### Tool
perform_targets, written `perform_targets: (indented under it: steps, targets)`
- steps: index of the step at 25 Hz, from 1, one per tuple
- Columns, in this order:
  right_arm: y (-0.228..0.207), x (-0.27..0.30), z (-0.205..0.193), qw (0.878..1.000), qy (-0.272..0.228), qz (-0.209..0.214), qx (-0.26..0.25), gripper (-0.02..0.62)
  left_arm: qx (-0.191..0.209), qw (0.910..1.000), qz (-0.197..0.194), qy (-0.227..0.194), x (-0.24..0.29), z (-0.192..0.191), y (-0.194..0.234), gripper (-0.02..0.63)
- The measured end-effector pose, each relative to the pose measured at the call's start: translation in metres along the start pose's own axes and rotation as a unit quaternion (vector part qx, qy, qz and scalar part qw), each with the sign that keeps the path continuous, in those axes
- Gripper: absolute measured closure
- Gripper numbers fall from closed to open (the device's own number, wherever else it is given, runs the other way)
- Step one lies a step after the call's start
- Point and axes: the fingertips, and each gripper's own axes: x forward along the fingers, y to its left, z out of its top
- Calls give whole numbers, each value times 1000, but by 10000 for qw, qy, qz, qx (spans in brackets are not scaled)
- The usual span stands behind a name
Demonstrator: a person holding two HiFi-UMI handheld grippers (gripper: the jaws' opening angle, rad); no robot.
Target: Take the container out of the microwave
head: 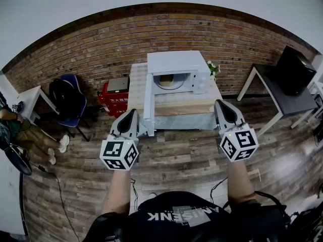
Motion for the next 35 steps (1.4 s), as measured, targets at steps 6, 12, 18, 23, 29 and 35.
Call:
perform_targets:
  steps: [6,12,18,23,29,35]
  targets:
    - [-6,2,1,10000,-7,18,-30,555,-20,10000,31,-16,5,-1,-3,594]
    - [-12,2,2,10000,-26,22,-32,555,-2,10000,46,-31,8,1,-10,594]
    - [-17,-6,2,9999,-82,113,-51,554,29,9999,91,-41,12,2,-24,594]
    - [-33,-16,2,9997,-110,180,-75,554,24,9998,191,-11,20,0,-40,594]
    - [-60,-33,-3,9991,-149,316,-222,554,34,9998,204,32,34,-4,-78,594]
    - [-94,-43,-12,9990,-195,404,-71,552,163,9992,349,132,41,-11,-110,594]
